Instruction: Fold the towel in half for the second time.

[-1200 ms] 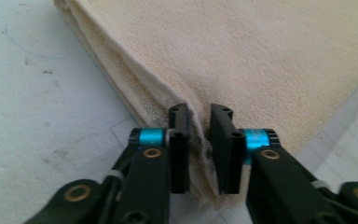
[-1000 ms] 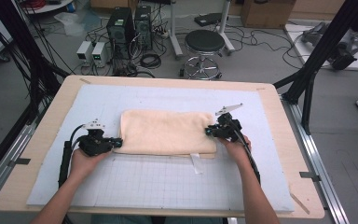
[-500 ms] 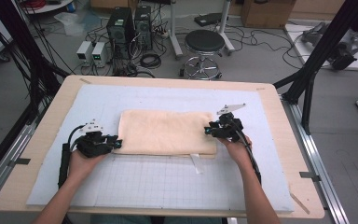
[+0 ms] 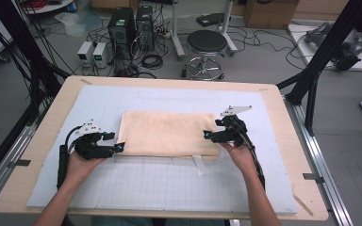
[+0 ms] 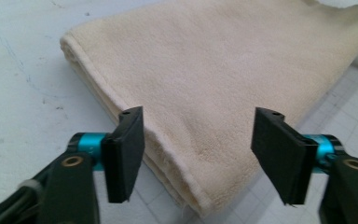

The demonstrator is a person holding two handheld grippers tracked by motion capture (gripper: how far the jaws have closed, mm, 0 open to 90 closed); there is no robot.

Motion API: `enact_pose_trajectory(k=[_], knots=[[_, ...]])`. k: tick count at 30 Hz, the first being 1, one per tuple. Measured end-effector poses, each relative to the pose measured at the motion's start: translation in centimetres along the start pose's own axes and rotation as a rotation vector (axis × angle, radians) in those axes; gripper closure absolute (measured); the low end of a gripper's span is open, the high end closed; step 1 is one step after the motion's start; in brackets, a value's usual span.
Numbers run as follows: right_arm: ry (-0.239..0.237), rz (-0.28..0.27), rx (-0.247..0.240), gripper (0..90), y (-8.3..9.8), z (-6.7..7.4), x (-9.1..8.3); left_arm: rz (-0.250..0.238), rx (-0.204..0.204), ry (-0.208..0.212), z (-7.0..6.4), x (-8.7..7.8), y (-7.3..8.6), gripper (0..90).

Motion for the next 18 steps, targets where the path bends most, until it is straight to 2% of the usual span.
enact_pose_trajectory(k=[7,18], knots=[[-0.003,-0.004,-0.029,17.2,-0.5,1.0,-0.7,-0.01,-0.002,-0.003,-0.2,-0.6,-0.2,18.2],[-0.008,-0.014,-0.053,13.2,-1.0,2.0,-1.6,-0.02,0.012,-0.003,-0.8,-1.5,-0.4,13.5]])
Point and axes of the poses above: each handheld gripper's, and its own axes: x roughly forward along the jaws, y roughly out of its underside, z roughly to its left, the point moved 9 cm from there along x, roughly forward along the jaws, and after that the axes turned 11 degrees about -x, right-handed, at the moved point
